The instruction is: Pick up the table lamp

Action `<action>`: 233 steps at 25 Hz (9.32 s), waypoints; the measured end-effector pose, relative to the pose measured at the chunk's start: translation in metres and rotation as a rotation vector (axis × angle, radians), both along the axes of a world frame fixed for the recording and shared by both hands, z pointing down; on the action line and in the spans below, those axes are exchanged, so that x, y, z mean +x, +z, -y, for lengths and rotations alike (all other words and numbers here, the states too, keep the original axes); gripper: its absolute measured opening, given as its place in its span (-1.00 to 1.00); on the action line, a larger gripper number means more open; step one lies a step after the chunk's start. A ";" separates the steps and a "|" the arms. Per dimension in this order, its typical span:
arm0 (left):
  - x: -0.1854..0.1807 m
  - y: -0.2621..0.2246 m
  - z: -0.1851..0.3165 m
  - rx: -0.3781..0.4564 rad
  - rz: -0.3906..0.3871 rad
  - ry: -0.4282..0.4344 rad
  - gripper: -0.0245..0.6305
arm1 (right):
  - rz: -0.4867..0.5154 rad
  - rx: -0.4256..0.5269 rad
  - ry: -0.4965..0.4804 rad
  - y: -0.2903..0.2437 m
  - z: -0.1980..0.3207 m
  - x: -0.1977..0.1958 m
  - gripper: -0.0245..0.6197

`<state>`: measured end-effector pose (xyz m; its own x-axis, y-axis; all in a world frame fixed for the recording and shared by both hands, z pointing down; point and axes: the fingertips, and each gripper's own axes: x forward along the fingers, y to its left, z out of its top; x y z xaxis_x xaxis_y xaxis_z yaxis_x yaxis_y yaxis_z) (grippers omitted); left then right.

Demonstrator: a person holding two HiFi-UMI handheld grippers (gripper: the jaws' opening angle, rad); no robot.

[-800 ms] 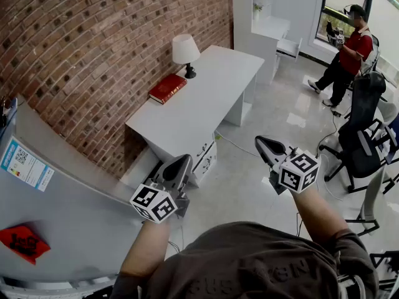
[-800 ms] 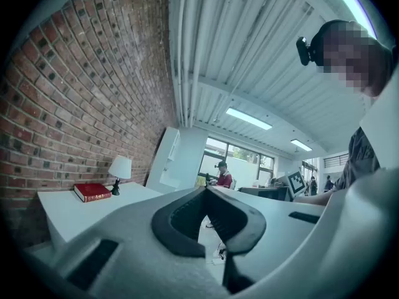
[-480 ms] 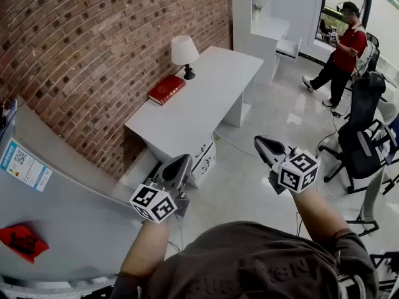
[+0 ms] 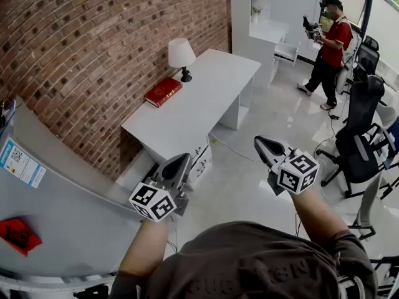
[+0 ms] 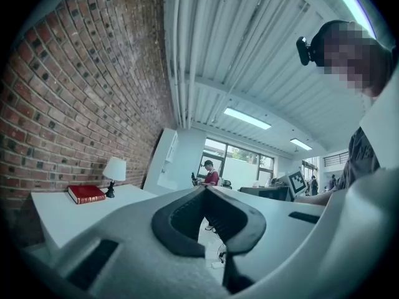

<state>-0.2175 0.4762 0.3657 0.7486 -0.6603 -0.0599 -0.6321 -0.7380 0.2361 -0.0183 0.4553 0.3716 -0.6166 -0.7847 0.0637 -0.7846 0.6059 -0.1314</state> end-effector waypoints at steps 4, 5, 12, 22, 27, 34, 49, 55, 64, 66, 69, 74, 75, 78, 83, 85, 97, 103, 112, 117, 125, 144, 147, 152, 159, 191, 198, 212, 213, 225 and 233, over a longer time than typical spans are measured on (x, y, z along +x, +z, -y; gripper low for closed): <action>0.024 -0.003 -0.004 0.010 -0.001 -0.012 -0.93 | 0.002 0.011 -0.010 -0.004 -0.006 0.022 -0.94; 0.030 -0.004 -0.005 0.013 -0.002 -0.016 -0.93 | 0.002 0.013 -0.013 -0.004 -0.008 0.028 -0.94; 0.066 -0.006 -0.009 0.024 -0.024 -0.039 -0.93 | -0.022 0.022 -0.044 -0.004 -0.013 0.057 -0.94; 0.071 0.004 0.041 0.006 -0.042 -0.034 -0.93 | -0.027 -0.006 -0.038 0.010 0.033 0.065 -0.94; 0.068 0.012 0.108 0.011 -0.055 0.006 -0.93 | -0.035 -0.009 -0.018 0.017 0.088 0.058 -0.94; 0.045 0.006 0.239 0.050 -0.051 0.055 -0.93 | -0.045 0.012 0.032 0.012 0.204 0.037 -0.94; 0.004 0.007 0.463 0.019 -0.056 0.109 -0.93 | -0.064 0.020 0.069 -0.004 0.431 -0.019 -0.94; 0.024 0.017 0.518 -0.017 -0.051 0.105 -0.93 | -0.063 -0.013 0.075 0.004 0.489 0.004 -0.94; 0.109 0.042 0.611 -0.026 -0.021 0.022 -0.93 | -0.047 -0.016 -0.019 0.027 0.592 0.083 -0.94; 0.134 0.047 0.638 -0.035 -0.024 -0.027 -0.93 | -0.055 -0.007 -0.051 0.030 0.620 0.109 -0.94; 0.166 0.050 0.676 -0.047 -0.033 -0.118 -0.93 | -0.072 -0.001 -0.123 0.033 0.661 0.141 -0.94; 0.218 0.048 0.725 -0.046 -0.020 -0.201 -0.93 | -0.098 0.022 -0.187 0.030 0.718 0.186 -0.94; 0.226 0.049 0.732 -0.051 -0.012 -0.204 -0.93 | -0.091 0.022 -0.192 0.030 0.729 0.191 -0.94; 0.237 0.050 0.749 -0.054 0.020 -0.198 -0.93 | -0.081 0.015 -0.204 0.032 0.756 0.197 -0.94; 0.223 0.049 0.777 -0.047 0.015 -0.190 -0.93 | -0.063 0.002 -0.184 0.033 0.786 0.187 -0.94; 0.217 0.053 0.787 -0.049 0.022 -0.168 -0.93 | -0.057 -0.002 -0.164 0.033 0.795 0.182 -0.94; 0.191 0.061 0.815 -0.054 0.032 -0.124 -0.93 | -0.067 -0.022 -0.131 0.035 0.825 0.160 -0.94; 0.196 0.064 0.815 -0.052 0.030 -0.124 -0.93 | -0.070 -0.036 -0.155 0.038 0.830 0.159 -0.94; 0.172 0.118 0.817 -0.104 0.113 -0.244 -0.11 | -0.080 -0.043 -0.178 0.046 0.840 0.159 -0.94; 0.130 0.168 0.823 -0.160 0.142 -0.342 -0.11 | -0.092 -0.051 -0.200 0.068 0.857 0.139 -0.94; 0.066 0.252 0.843 -0.222 0.183 -0.465 -0.11 | -0.096 -0.068 -0.225 0.125 0.886 0.102 -0.94; -0.004 0.343 0.938 -0.190 0.173 -0.637 -0.03 | -0.018 -0.129 -0.279 0.251 0.907 0.036 -0.94; -0.011 0.344 0.953 -0.160 0.178 -0.662 0.00 | -0.042 -0.134 -0.279 0.264 0.910 0.034 -0.94; -0.019 0.357 0.969 -0.139 0.212 -0.690 0.00 | -0.044 -0.143 -0.289 0.277 0.913 0.034 -0.94; -0.022 0.360 0.988 -0.096 0.238 -0.718 0.00 | -0.035 -0.147 -0.316 0.284 0.911 0.029 -0.94; 0.001 0.328 0.997 -0.062 0.364 -0.604 -0.45 | -0.036 -0.108 -0.247 0.273 0.928 0.058 -0.94; 0.014 0.301 0.995 -0.094 0.380 -0.569 -0.45 | -0.025 -0.094 -0.236 0.247 0.927 0.067 -0.94; 0.049 0.212 1.001 -0.128 0.400 -0.468 -0.45 | -0.027 -0.066 -0.208 0.188 0.926 0.084 -0.94; 0.054 0.204 1.002 -0.126 0.404 -0.459 -0.45 | -0.029 -0.063 -0.203 0.182 0.926 0.087 -0.94; 0.098 0.113 1.000 -0.113 0.389 -0.362 -0.45 | -0.042 -0.021 -0.121 0.100 0.932 0.129 -0.94; 0.121 0.044 0.998 -0.070 0.410 -0.325 -0.45 | -0.051 0.006 -0.096 0.048 0.933 0.148 -0.94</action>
<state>-0.0966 -0.5219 0.4099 0.4572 -0.8541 0.2477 -0.8766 -0.4799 -0.0365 0.1301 -0.4782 0.4192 -0.6847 -0.7229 0.0926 -0.7289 0.6789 -0.0887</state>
